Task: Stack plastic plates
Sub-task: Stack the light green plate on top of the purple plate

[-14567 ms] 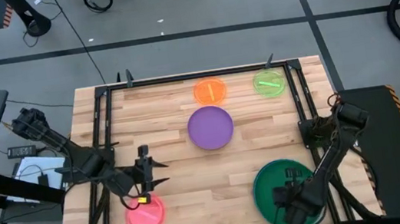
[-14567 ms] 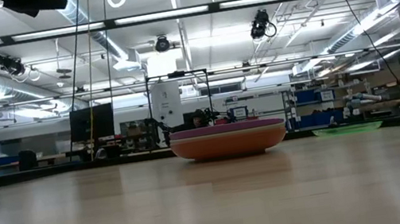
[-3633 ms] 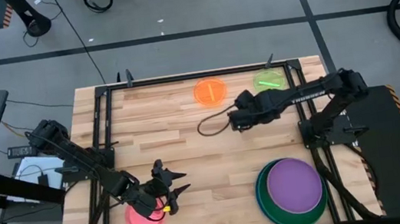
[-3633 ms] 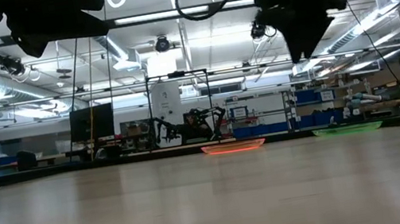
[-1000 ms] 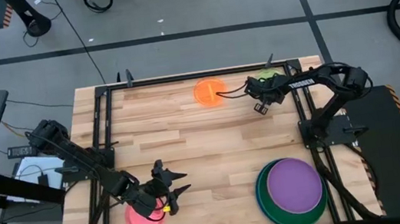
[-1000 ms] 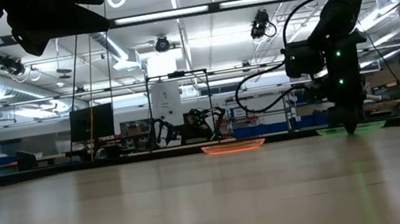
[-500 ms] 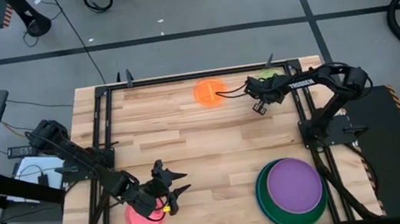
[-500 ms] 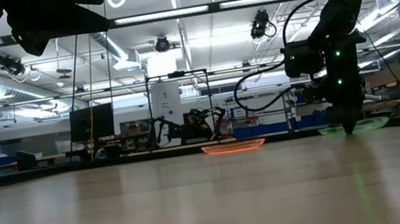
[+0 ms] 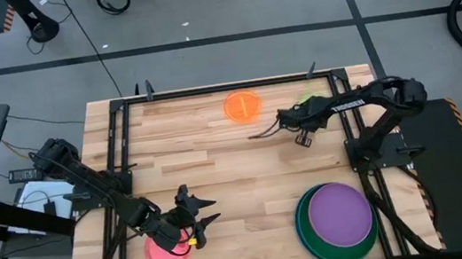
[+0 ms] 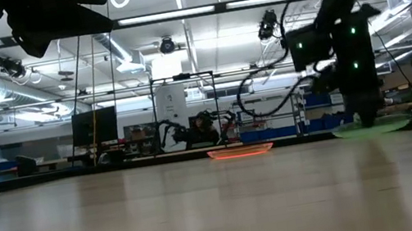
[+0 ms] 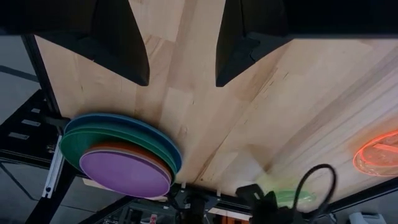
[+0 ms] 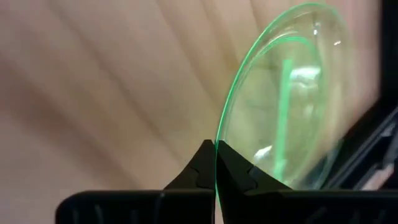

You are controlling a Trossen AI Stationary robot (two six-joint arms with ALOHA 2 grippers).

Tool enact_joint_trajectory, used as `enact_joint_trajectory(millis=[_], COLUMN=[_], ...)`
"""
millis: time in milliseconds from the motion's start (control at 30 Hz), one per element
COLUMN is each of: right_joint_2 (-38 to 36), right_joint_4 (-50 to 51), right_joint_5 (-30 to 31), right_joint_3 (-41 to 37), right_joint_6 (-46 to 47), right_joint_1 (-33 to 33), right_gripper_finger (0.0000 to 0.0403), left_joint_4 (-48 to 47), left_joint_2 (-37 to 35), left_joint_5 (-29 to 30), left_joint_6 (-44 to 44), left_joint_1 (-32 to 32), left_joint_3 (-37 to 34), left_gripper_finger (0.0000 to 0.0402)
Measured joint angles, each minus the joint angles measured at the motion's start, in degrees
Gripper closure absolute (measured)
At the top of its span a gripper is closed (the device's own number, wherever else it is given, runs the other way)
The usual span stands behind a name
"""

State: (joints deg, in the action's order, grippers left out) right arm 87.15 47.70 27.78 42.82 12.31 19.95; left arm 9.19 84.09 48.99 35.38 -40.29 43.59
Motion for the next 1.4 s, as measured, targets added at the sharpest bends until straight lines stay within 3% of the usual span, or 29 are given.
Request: enact_joint_trajectory(millis=[200,433,700,833,1100,1267,1400], right_joint_2=[-3.53,-5.77,1.27,8.58,19.51,22.33,22.38], right_joint_4=[8.41,15.19,27.04,33.09,39.02,38.91,38.24], right_joint_5=[1.27,-3.7,-11.57,-15.43,-17.03,-18.71,-20.71], right_joint_3=[7.68,20.26,41.01,53.06,72.98,80.49,81.6], right_joint_6=[7.32,20.03,41.55,46.13,49.87,52.64,57.55], right_joint_1=[-12.43,-30.31,-48.73,-54.64,-62.88,-67.23,-70.89], right_gripper_finger=[0.04,0.04,0.04,0.04,0.04,0.04,0.04], left_joint_4=[0.0,0.0,0.02,0.05,0.13,0.15,0.21], left_joint_2=[0.0,0.0,0.0,0.0,0.0,0.0,0.0], left_joint_5=[0.0,0.0,0.0,0.0,0.0,0.0,0.0], left_joint_6=[0.02,0.02,-0.05,-0.07,-0.04,0.01,0.0], left_joint_1=[0.0,-0.01,0.0,0.0,0.0,-0.01,-0.02], left_joint_3=[0.0,0.0,0.0,0.0,0.0,0.0,0.0], left_gripper_finger=[0.0212,0.0212,0.0212,0.0212,0.0212,0.0212,0.0212])
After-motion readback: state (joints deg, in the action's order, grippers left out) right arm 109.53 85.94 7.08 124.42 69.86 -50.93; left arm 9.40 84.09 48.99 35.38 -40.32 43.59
